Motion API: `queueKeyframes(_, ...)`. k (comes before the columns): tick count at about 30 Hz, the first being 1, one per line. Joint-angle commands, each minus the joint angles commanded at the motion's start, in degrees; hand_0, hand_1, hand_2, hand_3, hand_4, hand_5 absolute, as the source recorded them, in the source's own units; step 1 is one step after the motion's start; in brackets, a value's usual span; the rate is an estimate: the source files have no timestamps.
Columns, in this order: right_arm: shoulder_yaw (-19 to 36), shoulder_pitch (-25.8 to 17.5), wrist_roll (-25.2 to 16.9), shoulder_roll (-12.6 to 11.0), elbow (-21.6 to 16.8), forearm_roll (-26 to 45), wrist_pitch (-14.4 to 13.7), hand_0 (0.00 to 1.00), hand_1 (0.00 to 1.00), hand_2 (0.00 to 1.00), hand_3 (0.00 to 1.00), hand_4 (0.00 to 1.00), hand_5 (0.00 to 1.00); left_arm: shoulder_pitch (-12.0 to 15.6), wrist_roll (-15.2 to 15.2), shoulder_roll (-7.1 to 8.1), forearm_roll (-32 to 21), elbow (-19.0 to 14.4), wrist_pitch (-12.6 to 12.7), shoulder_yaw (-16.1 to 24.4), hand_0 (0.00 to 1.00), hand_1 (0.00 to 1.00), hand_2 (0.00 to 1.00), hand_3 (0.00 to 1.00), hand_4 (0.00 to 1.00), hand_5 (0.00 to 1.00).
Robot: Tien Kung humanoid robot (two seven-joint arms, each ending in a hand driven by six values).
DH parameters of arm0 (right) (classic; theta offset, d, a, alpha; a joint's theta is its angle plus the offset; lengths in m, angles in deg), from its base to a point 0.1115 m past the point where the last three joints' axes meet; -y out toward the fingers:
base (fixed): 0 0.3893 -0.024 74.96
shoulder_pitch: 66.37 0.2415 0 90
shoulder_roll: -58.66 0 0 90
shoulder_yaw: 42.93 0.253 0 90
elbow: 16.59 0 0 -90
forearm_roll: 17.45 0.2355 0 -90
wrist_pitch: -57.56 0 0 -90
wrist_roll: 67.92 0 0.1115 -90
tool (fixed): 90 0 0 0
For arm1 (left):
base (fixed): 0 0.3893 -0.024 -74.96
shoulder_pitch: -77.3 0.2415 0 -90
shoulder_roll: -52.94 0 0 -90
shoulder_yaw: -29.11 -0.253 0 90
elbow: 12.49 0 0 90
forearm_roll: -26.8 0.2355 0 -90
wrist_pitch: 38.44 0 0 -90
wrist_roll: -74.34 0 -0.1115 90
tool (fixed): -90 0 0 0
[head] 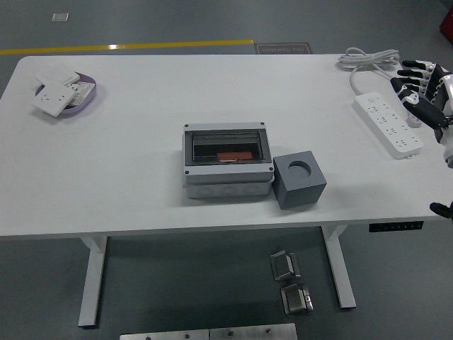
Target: Pick up the cylinder from the cube,place it in the box,flap close box
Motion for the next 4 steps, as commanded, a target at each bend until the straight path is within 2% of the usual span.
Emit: queueKeyframes(4, -0.14, 0.02, 0.00, 0.03, -0.01, 0.02, 0.00, 0.678, 0.663, 0.669, 0.687, 0.817, 0.373, 0.01, 0.02, -0.04, -0.08, 0.00, 0.01, -0.01, 0.586, 0.629, 0.611, 0.620, 0.661, 0.174)
